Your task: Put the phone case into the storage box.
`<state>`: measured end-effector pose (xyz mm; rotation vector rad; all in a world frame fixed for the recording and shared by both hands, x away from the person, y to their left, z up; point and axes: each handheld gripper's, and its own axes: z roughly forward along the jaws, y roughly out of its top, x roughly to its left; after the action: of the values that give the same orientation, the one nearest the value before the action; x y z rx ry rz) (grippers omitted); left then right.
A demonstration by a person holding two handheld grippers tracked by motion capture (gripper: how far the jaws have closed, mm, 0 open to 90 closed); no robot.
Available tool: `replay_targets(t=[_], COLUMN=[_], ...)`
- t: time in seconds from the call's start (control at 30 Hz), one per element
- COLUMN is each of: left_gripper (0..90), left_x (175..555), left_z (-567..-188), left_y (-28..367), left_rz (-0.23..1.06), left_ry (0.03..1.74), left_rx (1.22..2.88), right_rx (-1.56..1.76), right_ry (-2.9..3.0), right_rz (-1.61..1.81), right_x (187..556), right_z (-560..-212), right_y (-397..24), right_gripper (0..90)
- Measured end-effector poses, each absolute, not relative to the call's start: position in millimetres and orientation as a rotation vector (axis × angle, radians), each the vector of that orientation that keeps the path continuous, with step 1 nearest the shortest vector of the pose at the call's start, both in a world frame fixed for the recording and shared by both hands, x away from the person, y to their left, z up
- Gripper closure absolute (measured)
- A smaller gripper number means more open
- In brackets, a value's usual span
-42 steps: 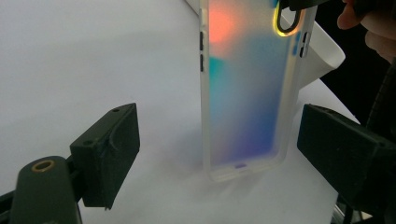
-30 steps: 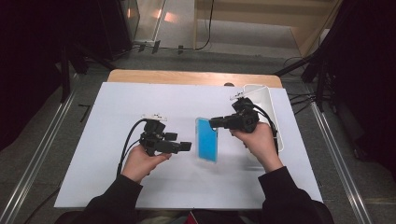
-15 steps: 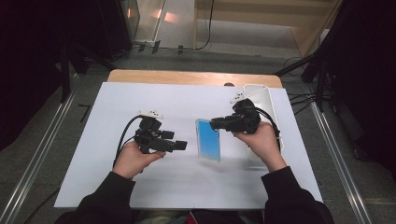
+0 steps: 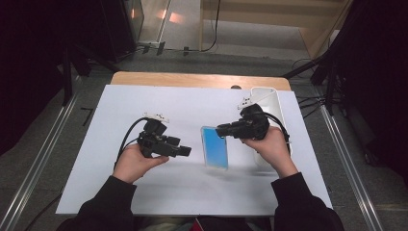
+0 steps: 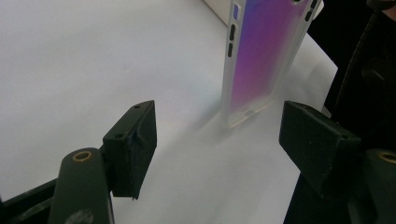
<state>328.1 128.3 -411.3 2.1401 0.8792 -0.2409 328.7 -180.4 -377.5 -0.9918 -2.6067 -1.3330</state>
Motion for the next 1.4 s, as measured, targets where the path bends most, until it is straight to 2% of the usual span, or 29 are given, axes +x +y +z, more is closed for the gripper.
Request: replay_targets(t=[0.17,0.23,0.67,1.4], left_gripper=[27.7,31.8,31.7,31.6], left_x=[329,328,338,344], left_z=[-408,-406,-395,-391], left_y=[130,131,137,133], left_rz=[-0.247,-0.237,-0.255,-0.295], left_ry=[0.827,0.793,0.683,0.606], left_rx=[2.165,2.176,2.132,2.098], right_rx=[-0.923,-0.895,-0.742,-0.598], right_ry=[-2.624,-2.627,-2.613,-2.562], right_rz=[-1.321,-1.316,-1.262,-1.230], right_x=[329,330,339,348], right_z=[-378,-378,-377,-377], right_y=[-181,-181,-172,-159], right_gripper=[77.9,77.9,77.9,77.9])
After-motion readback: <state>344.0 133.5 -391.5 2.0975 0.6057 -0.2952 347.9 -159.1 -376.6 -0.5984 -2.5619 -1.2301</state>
